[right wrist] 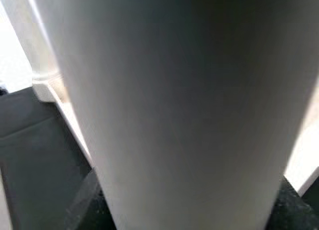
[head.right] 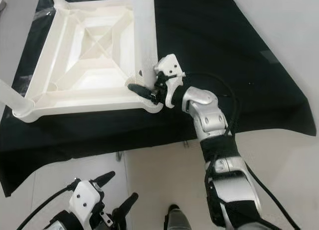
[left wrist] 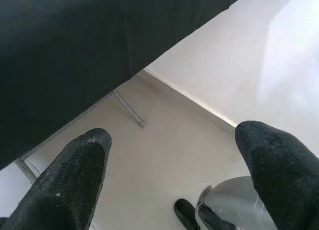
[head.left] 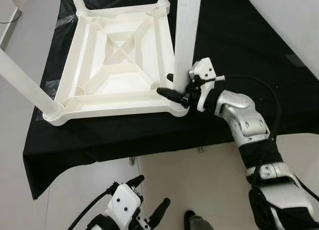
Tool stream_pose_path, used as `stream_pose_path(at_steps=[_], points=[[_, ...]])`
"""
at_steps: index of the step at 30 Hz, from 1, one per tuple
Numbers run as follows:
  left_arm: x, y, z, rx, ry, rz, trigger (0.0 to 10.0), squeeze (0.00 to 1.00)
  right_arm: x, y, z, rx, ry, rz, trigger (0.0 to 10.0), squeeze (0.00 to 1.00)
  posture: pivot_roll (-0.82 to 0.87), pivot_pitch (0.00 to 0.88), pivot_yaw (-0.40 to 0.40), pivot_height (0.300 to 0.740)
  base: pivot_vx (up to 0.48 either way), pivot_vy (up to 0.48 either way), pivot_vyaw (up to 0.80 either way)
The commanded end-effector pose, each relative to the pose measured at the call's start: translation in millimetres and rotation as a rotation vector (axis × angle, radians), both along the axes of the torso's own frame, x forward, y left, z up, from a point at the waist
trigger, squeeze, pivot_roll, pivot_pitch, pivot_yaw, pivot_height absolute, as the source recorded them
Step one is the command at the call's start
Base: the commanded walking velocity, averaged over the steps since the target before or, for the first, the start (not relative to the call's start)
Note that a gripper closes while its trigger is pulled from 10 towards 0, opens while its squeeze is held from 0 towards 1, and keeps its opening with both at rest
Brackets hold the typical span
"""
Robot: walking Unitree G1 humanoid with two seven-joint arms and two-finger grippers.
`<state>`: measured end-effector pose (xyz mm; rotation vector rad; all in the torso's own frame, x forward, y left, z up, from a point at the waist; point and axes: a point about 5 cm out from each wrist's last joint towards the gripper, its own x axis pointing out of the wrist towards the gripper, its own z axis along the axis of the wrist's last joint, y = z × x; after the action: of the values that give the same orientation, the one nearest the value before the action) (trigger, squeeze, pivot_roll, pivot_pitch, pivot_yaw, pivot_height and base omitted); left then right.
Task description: Building children table
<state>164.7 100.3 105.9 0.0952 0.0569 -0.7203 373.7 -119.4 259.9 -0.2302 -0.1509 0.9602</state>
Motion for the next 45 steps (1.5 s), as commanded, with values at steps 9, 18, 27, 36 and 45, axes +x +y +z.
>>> stream_pose_path(at_steps=[9,18,27,36,45], points=[[1.8,-2.6,-10.0,-0.001,0.027,0.004,10.0,0.00,-3.9,-10.3,-42.0,0.051,0.151,-0.137,0.0,0.00,0.04,0.264,-0.003,0.740,0.000,0.000,0.00],[6.2,-0.9,-10.4,-0.007,0.026,0.000,10.0,0.00,-101.5,21.0,-173.0,0.075,0.437,-0.899,0.0,0.00,0.02,0.260,0.025,0.740,0.000,0.000,0.00],[16.4,0.6,-15.9,-0.009,0.018,0.022,10.0,0.00,-47.8,28.1,-143.2,0.105,0.334,-0.887,10.0,0.00,0.02,0.218,0.014,0.740,0.000,0.000,0.00],[23.5,-1.5,-17.9,-0.009,0.012,0.028,10.0,0.00,-38.0,31.4,-106.3,0.193,0.255,-0.655,10.0,1.00,0.03,0.199,0.001,0.740,0.000,0.000,0.00],[27.4,-4.3,-18.8,-0.012,-0.004,0.037,10.0,0.00,-19.3,29.3,-55.7,0.093,0.096,-0.054,10.0,0.00,0.05,0.195,-0.022,0.740,0.000,0.000,0.00]])
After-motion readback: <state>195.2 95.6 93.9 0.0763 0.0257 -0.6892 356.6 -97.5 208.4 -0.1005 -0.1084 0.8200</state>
